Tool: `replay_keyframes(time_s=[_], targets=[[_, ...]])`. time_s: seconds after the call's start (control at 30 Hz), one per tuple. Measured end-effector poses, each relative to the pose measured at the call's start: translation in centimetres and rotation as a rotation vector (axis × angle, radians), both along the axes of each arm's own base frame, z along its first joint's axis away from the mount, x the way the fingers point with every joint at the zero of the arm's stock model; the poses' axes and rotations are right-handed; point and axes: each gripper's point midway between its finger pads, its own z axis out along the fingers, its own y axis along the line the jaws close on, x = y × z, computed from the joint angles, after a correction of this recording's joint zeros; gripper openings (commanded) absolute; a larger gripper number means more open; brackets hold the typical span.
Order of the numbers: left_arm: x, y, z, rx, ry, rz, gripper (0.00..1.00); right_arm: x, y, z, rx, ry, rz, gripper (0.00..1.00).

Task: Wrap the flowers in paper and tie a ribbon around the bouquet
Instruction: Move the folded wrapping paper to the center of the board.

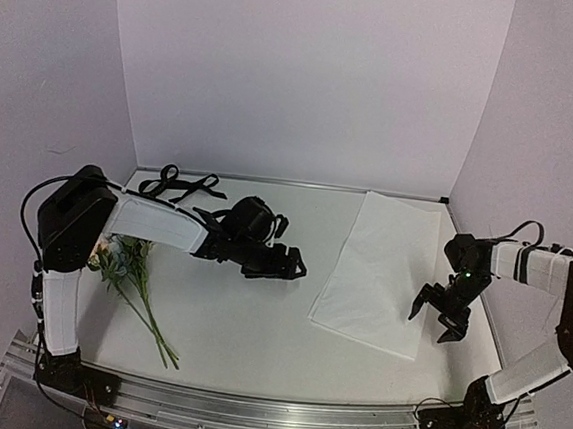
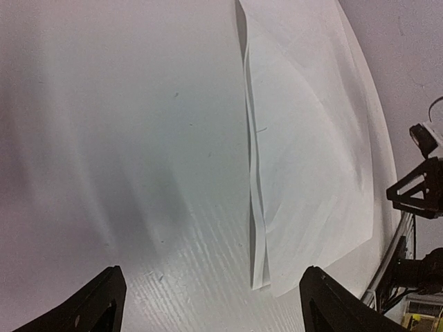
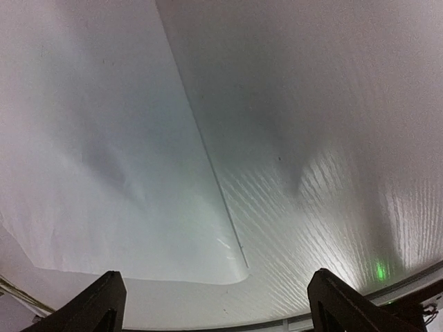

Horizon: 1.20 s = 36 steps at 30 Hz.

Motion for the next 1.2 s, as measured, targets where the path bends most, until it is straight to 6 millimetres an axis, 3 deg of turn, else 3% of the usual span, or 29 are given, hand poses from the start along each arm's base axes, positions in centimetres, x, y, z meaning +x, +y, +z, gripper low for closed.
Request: replay_keyframes(time_s=[0.2,0.4,0.57,0.7,0.97,1.07,1.2], targets=[[-0.7,-3.5,-2.0,-0.006,0.027,-0.055,0.8,3.0,-0.3,-2.6,0.054,-0.015,-0.102,0.72],[-0.7,-4.4,-3.7,0.011,0.056,-0.055,0.7,5.1,-0.1,-3.2,0.109,-0.032,-0.15,0.5],[-0.7,-5.2,-4.1,0.013,0.059,-0.058,0.56,6.4,1.0,-3.2,0.174,-0.046,-0.144,0.33],[-1.4,-5.6,-4.6,0.019,0.077,-0.061,0.4,6.9,1.8,-3.3,0.222,-0.039,-0.143,0.24],[-2.0,-5.3,-5.3,0.045,0.102,-0.038,0.08,6.9,3.7,-3.4,0.264,-0.027,-0.083,0.19],[-2.1,-4.7,-5.7,0.061,0.104,-0.02,0.01,6.4,4.5,-3.4,0.261,-0.018,-0.045,0.19],[-2.9,-2.9,-5.6,0.092,0.108,-0.001,0.0,5.2,5.8,-3.4,0.25,0.01,0.017,0.19]])
